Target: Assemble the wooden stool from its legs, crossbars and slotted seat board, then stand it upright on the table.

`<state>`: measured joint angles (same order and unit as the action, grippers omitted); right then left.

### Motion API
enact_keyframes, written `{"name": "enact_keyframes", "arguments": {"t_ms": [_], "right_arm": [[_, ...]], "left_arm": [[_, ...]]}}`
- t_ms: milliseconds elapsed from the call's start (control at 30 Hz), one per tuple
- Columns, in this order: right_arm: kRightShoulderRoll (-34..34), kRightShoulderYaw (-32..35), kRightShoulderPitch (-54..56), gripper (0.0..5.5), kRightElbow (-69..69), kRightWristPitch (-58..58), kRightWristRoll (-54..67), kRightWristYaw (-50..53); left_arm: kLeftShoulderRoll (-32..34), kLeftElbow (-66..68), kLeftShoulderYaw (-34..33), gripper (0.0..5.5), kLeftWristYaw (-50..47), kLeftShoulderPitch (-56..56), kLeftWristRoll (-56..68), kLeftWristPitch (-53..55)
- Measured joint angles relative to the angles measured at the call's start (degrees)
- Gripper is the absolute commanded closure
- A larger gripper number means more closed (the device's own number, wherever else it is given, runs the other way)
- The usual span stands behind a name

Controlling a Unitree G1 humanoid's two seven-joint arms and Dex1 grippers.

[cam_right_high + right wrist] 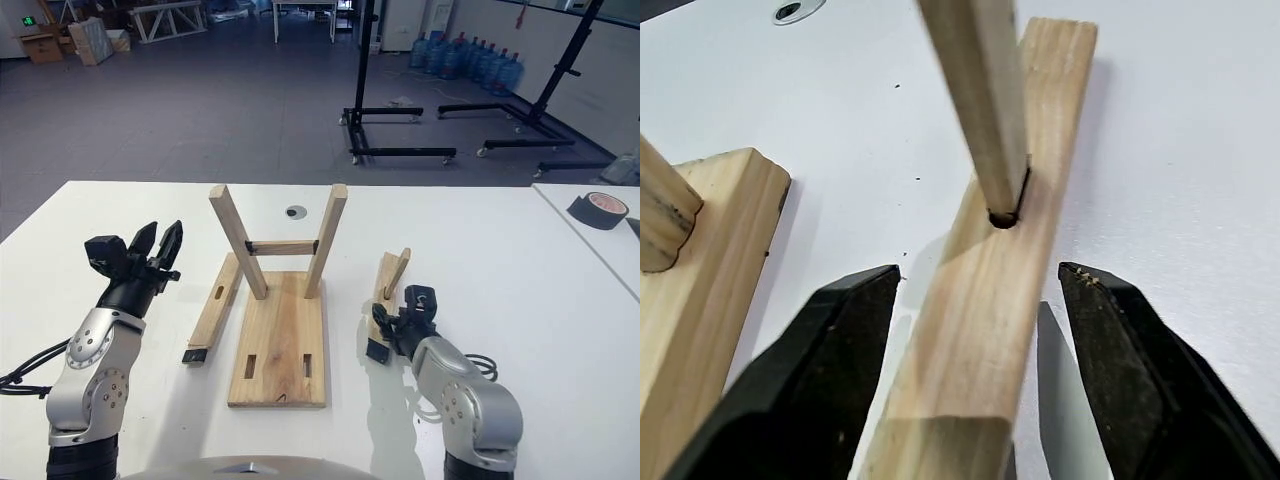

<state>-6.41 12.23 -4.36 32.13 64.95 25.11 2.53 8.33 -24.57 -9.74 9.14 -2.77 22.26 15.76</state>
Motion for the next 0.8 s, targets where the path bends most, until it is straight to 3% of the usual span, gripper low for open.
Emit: {"name": "enact_keyframes", "arguments": {"t_ms": [433,667,800], "right_arm": [[-3.0,-7.2,3.3,2.56,-4.3,-1.4,-7.3,0.1],[-2.9,-6.7,5.1,2.56,-5.4,1.7,-8.2,-0.7],[-6.1,-6.1,4.9,2.56,-4.3,4.9,-8.2,-3.1]], "left_arm": [[-2.9,0.4,-2.4,3.14,-1.0,0.5,3.5,-1.2],[-3.0,0.0,-1.1,3.14,-1.0,0.3,2.4,-1.7],[-3.0,-0.5,-1.2,3.14,-1.0,-0.8,2.2,-2.2]]}}
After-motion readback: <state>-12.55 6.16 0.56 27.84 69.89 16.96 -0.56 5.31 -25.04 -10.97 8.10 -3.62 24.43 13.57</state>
